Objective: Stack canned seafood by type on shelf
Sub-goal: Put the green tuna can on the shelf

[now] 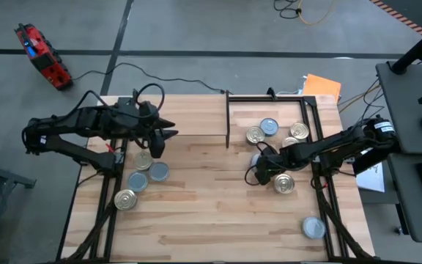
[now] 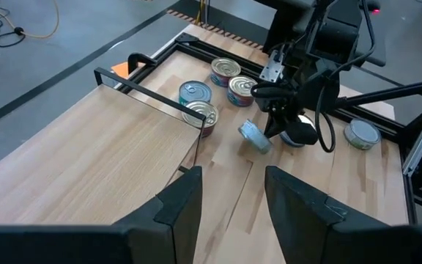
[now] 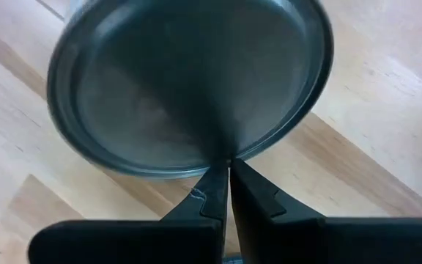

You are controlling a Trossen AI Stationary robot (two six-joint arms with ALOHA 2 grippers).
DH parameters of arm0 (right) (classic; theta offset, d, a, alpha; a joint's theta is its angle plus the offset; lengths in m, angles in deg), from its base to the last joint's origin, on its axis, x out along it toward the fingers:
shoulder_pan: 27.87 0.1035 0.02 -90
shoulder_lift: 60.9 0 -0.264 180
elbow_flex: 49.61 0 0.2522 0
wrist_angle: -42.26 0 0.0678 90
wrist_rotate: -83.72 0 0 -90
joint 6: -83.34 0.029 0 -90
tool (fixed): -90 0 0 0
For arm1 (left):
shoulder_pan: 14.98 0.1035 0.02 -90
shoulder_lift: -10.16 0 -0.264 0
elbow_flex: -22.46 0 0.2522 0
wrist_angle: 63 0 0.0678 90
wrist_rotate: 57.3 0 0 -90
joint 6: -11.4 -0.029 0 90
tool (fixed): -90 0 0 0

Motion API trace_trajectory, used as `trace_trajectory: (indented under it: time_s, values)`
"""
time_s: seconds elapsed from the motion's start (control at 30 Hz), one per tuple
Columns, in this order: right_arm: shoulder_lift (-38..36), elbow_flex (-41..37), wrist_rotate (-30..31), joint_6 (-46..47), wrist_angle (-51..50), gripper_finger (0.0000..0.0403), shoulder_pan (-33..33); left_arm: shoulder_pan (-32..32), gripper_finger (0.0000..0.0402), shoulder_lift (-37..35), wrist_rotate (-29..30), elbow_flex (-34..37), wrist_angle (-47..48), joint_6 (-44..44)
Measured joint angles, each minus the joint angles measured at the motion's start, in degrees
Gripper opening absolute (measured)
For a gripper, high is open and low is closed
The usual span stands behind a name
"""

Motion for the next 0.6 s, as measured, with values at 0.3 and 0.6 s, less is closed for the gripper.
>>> trace_trajectory:
  time_s: [0.3, 0.6]
  values:
    - [-0.02, -0.02, 0.22, -1.43, -0.05, 0.0009, 0.00, 0.00, 0.0134, 0.48, 0.00, 0.00, 0.00, 0.00]
    - [1.57, -1.17, 1.20, -5.00, -0.15, 0.0009, -0.02, 0.00, 0.0134, 0.81, -0.02, 0.00, 0.02, -0.13]
